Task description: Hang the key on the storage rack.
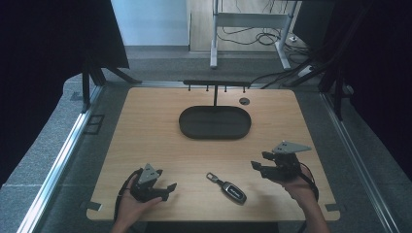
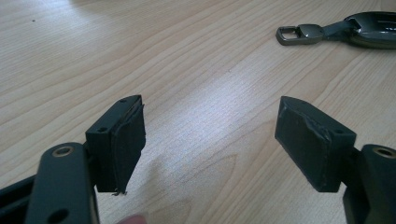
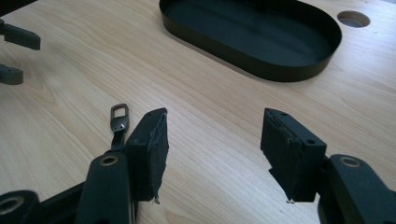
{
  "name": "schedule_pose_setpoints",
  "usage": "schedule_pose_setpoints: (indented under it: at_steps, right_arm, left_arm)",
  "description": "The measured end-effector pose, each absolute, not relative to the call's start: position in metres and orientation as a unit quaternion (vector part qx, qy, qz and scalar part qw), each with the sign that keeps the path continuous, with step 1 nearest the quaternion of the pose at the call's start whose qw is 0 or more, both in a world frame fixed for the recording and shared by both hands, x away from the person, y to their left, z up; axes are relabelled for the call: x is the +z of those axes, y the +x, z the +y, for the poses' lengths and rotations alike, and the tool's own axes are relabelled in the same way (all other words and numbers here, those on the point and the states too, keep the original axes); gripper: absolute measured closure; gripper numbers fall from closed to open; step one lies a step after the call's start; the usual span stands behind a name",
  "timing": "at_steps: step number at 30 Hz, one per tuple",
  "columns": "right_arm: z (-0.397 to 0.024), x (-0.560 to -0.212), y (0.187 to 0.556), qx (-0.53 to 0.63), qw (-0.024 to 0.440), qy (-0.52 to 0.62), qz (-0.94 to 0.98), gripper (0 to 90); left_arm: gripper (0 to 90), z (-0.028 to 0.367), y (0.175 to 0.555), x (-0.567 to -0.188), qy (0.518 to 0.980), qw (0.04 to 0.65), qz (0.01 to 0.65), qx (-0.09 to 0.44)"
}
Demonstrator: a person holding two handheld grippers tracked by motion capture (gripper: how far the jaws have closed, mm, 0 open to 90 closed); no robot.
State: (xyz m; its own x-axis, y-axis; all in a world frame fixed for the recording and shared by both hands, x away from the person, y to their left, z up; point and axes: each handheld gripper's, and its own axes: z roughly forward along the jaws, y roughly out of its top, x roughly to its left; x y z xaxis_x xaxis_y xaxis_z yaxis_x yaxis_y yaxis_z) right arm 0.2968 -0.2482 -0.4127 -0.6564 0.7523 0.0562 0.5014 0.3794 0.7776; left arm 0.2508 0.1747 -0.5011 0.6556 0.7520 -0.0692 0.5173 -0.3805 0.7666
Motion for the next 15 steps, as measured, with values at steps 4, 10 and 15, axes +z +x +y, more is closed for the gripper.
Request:
schedule_pose_setpoints:
  at_steps: [4,10,15]
  right_arm:
    - [-0.239,-0.413,0.301,0.399,0.150,0.381,0.821,44.3]
    - [-0.227,-0.412,0.307,0.391,0.138,0.370,0.832,45.9]
    - [-0.220,-0.412,0.310,0.384,0.129,0.365,0.838,46.4]
  left_arm:
    - [25.2,0.174,0.250,-0.501,0.819,0.398,0.387,0.147]
    - [25.2,0.173,0.251,-0.502,0.819,0.397,0.387,0.146]
    - [25.2,0.173,0.250,-0.502,0.820,0.396,0.386,0.145]
